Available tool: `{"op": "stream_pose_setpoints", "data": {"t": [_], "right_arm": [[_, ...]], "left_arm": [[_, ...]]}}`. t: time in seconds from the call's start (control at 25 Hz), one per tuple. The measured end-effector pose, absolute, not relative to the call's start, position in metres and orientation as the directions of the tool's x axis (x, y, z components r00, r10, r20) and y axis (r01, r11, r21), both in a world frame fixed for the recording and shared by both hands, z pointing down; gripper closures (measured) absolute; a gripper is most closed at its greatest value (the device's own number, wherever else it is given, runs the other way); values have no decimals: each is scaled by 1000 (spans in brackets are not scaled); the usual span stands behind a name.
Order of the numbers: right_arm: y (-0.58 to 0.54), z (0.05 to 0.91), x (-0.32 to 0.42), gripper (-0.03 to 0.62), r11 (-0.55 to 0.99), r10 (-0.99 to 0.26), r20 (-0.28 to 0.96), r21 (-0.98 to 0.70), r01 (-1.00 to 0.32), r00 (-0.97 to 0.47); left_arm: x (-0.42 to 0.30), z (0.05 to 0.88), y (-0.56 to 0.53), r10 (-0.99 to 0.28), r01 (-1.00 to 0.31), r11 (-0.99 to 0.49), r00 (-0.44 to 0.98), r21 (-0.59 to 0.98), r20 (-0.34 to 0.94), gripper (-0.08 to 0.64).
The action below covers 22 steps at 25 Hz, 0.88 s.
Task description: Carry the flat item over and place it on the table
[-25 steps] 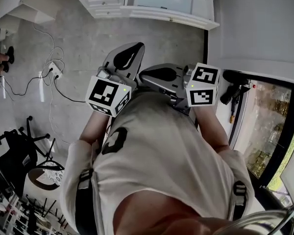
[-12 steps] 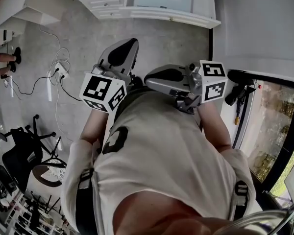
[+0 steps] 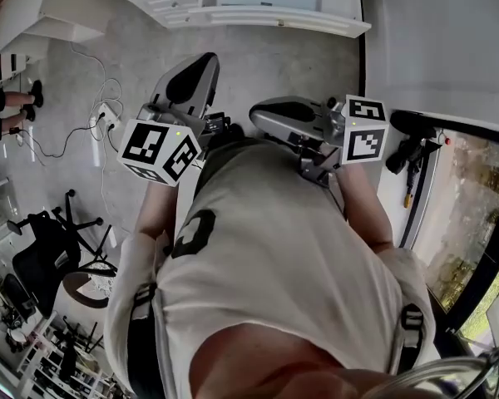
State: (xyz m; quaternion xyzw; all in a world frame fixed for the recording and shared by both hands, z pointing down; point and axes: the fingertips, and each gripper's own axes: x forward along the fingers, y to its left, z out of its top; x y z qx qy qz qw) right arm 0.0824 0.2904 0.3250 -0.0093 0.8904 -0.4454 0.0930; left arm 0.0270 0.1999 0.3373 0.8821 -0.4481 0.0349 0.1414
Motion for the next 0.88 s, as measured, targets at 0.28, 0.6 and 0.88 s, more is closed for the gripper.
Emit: {"op": "stream_pose_setpoints", "data": {"t": [0.28, 0.6, 0.88], "right_arm": [[279, 334, 119, 496, 569, -112, -173, -819, 80, -978], [278, 335, 122, 408, 556, -19, -186, -819, 144, -982], [263, 338, 115, 581, 570, -6, -153, -812, 123, -988]], "left_arm": [[80, 335, 196, -770, -796, -593, 604, 117, 206, 540], [123, 329, 191, -754, -766, -641, 617, -49, 223, 540], [129, 331, 178, -743, -754, -655, 633, -46, 218, 540]]}}
